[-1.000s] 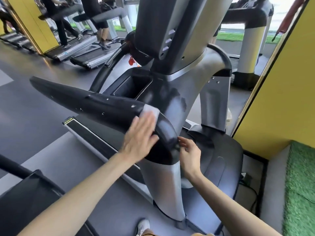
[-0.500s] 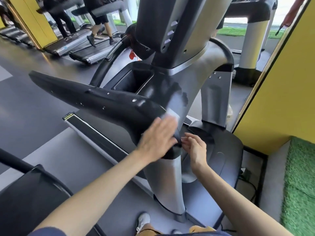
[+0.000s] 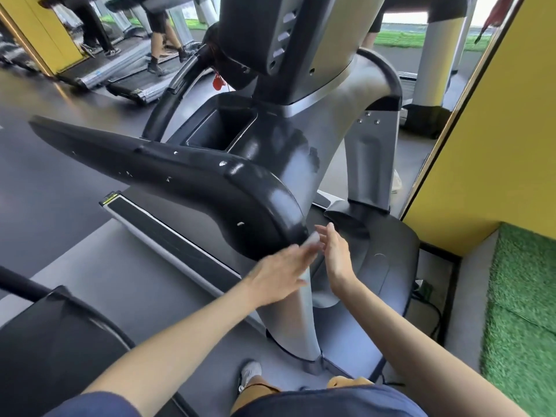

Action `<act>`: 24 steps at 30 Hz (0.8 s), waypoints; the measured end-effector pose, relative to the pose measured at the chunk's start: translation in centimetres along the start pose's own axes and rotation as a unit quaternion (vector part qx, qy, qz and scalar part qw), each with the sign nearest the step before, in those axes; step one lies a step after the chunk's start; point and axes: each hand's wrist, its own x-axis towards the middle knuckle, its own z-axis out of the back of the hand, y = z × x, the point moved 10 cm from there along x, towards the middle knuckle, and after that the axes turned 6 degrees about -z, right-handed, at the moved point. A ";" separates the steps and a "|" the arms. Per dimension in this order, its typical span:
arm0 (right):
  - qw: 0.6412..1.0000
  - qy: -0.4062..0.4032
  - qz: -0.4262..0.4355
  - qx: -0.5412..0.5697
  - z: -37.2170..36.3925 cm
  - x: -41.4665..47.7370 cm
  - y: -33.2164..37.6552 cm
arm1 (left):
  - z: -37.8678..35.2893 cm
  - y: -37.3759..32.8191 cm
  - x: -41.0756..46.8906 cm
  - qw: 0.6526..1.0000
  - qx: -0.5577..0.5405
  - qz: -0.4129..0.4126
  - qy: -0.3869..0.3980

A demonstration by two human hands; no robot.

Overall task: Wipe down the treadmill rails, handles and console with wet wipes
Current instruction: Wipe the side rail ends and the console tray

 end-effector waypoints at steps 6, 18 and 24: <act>0.999 -0.017 0.019 -0.042 -0.3 0.0 1.5 | 0.1 2.5 -0.8 0.998 0.063 -0.010 0.003; 0.975 -0.049 0.174 -0.130 -1.4 -1.6 7.2 | 5.8 9.3 0.1 0.993 0.048 0.079 -0.077; 0.926 -0.014 0.276 -0.256 -5.4 -2.1 12.0 | 4.2 25.4 -5.7 0.854 -0.200 0.470 -0.095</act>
